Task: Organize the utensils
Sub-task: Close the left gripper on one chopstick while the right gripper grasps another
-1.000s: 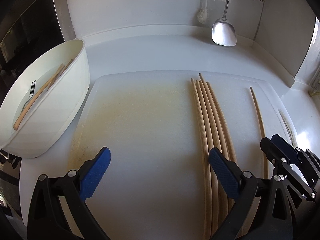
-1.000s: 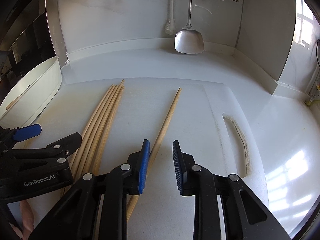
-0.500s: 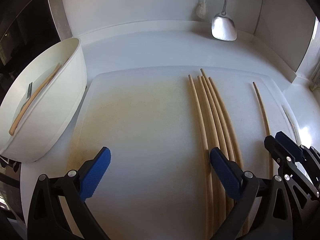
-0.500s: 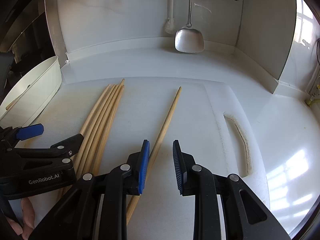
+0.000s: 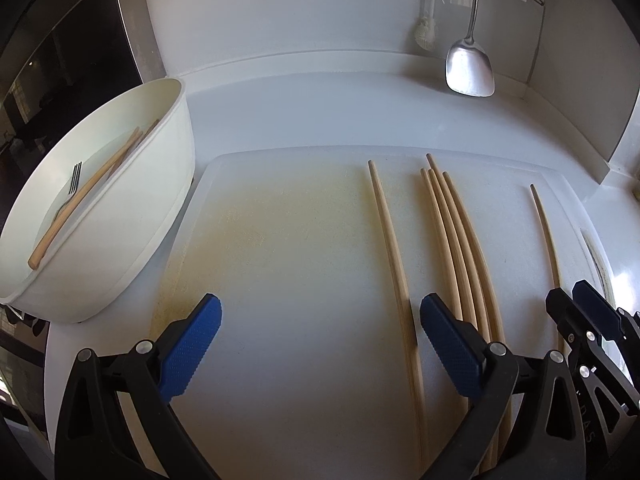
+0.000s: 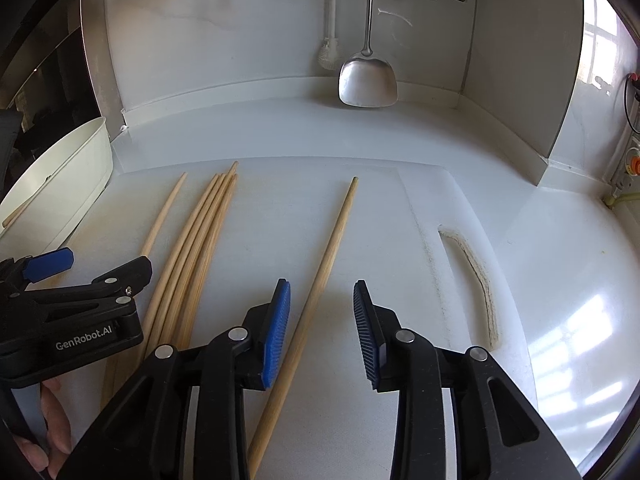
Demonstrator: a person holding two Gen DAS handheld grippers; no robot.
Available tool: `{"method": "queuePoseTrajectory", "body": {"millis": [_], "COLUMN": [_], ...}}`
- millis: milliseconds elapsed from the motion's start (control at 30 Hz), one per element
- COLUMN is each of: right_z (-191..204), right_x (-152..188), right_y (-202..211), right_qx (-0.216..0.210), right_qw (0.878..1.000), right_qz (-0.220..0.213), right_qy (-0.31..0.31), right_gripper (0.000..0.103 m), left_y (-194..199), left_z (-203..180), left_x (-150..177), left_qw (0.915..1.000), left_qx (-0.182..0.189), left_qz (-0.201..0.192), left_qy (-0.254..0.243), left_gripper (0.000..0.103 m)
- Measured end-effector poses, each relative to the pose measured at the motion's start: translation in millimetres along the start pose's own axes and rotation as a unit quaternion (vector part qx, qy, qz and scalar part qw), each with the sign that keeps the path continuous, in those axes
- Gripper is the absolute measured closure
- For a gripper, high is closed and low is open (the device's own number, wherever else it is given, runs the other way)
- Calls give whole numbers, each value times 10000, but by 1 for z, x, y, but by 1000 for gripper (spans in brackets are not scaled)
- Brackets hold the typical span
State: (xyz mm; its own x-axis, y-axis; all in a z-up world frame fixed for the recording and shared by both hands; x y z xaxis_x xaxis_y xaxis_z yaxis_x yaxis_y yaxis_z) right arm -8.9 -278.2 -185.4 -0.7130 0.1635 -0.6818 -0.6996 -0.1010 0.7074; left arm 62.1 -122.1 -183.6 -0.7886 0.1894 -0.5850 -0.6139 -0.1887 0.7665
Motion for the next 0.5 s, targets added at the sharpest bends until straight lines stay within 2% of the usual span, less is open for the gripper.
{"method": "queuePoseTrajectory", "body": {"millis": [167,233,333,400,500], "right_z": [2,2,3,4,7], "right_x": [-2,-1,1,2,3], "right_y": [-4,-3,-2,-2,-3], "right_qx": [17,-20,-46,-81,-107], "right_qw": [10000,10000,10000,9999,9999], "right_qz": [7,13,-3,-14,-20], "right_qy": [48,64,72,76,134], "right_gripper": [70,70,71,74,82], "left_y": [-3,1,10,16,22], "left_z": [2,0,-7,-14,-22], "left_x": [1,2,4,5,5], "left_qw": [9996,9996,9994,9990,9984], "left_qx": [189,224,317,393,476], "left_qz": [72,-11,-136,-217,-273], "left_qy": [215,145,46,-41,-143], "left_gripper": [7,12,31,50,68]}}
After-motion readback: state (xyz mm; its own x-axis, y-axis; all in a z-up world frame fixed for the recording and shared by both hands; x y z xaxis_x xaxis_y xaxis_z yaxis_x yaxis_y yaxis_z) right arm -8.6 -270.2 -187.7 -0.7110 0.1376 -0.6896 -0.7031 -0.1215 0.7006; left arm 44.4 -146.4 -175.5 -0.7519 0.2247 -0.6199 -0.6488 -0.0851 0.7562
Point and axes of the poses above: each gripper's, at about its wrist camera, not at the fingertips, and y roughly against the way its jaws point, z to its left, x to its underside, the point moved 6 cm from there along -y, roughly the way its jaws point, and after that the axes turned 14 degrees about -x, right-handed, at the moved point
